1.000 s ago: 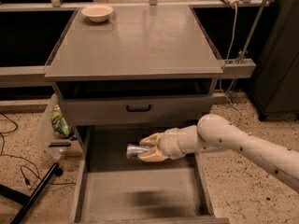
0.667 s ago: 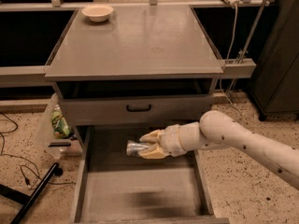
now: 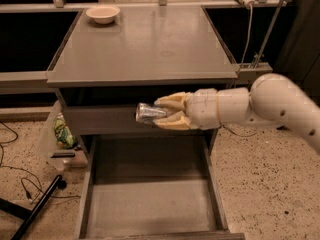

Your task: Pick redbull can from middle drawer and place on counter

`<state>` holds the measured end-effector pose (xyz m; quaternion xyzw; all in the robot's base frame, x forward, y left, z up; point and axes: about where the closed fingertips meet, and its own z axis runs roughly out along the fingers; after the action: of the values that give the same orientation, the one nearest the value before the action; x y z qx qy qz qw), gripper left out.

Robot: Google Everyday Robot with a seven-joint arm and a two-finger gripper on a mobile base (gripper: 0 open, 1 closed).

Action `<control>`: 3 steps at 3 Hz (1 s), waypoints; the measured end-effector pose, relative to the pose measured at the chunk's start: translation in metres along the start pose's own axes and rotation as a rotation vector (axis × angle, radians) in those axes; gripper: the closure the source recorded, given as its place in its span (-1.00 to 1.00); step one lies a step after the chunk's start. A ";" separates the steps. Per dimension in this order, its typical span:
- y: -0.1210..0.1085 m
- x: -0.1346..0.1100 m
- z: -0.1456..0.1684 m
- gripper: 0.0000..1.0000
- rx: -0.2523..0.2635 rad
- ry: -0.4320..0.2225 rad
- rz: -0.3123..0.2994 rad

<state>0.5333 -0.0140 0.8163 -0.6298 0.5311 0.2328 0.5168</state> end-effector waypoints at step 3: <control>-0.050 -0.090 -0.027 1.00 -0.019 -0.073 -0.171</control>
Offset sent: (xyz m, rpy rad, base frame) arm -0.0033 0.0031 0.0563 0.0268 -0.0733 0.0571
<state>0.5426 -0.0048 0.9217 -0.6688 0.4540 0.2156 0.5478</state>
